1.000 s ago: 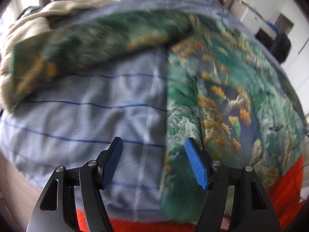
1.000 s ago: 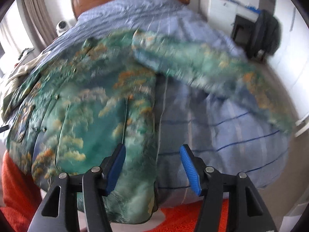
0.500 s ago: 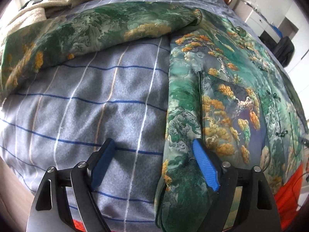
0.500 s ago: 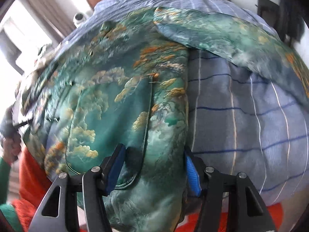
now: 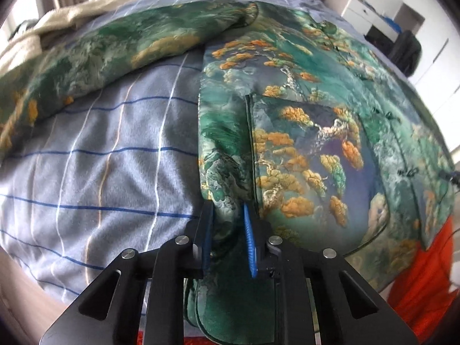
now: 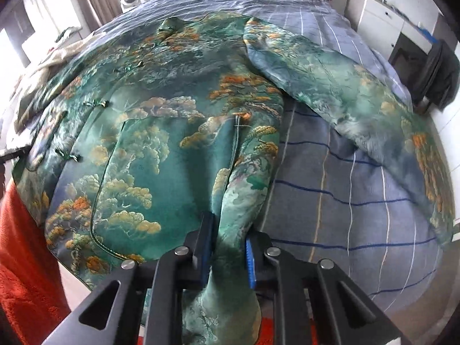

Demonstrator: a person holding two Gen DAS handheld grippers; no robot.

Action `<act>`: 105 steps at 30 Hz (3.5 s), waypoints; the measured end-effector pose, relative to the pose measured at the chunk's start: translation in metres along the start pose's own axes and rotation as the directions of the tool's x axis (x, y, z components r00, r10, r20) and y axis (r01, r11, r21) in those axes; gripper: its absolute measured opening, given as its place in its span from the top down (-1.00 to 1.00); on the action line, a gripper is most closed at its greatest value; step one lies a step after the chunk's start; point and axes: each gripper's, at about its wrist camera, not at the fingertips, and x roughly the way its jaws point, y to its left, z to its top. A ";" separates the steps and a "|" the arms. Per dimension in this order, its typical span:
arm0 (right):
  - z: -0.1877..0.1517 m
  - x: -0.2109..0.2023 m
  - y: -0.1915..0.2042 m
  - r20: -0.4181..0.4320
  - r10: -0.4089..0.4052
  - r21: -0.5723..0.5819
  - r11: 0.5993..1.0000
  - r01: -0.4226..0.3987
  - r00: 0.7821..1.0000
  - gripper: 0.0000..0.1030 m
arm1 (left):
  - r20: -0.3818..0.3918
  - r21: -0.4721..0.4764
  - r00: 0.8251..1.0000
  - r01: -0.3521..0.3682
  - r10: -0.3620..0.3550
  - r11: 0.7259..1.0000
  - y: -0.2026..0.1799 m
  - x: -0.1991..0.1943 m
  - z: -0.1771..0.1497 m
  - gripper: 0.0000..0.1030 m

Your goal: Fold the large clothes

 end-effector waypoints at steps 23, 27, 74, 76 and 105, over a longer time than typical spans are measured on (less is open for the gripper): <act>-0.017 -0.081 0.013 0.243 -0.165 0.193 0.974 0.119 0.956 -0.53 | 0.396 -0.067 0.918 0.009 0.018 0.998 -0.062 -0.096 0.011 -0.94; -0.017 -0.099 0.015 0.321 -0.126 0.220 0.974 0.055 0.939 -0.53 | 0.408 -0.046 0.913 -0.010 0.028 0.999 -0.080 -0.097 0.004 -0.94; -0.011 -0.108 0.076 0.443 -0.244 0.105 0.970 0.220 0.863 -0.65 | 0.454 -0.002 0.883 -0.131 0.118 0.991 -0.117 -0.116 0.000 -0.99; -0.010 -0.109 0.076 0.450 -0.242 0.103 0.970 0.220 0.859 -0.65 | 0.452 -0.003 0.883 -0.136 0.122 0.991 -0.117 -0.115 0.002 -0.99; -0.021 -0.106 0.054 0.421 -0.314 0.198 0.947 0.252 0.851 -0.65 | 0.459 -0.027 0.868 -0.199 0.189 0.980 -0.116 -0.112 0.007 -0.99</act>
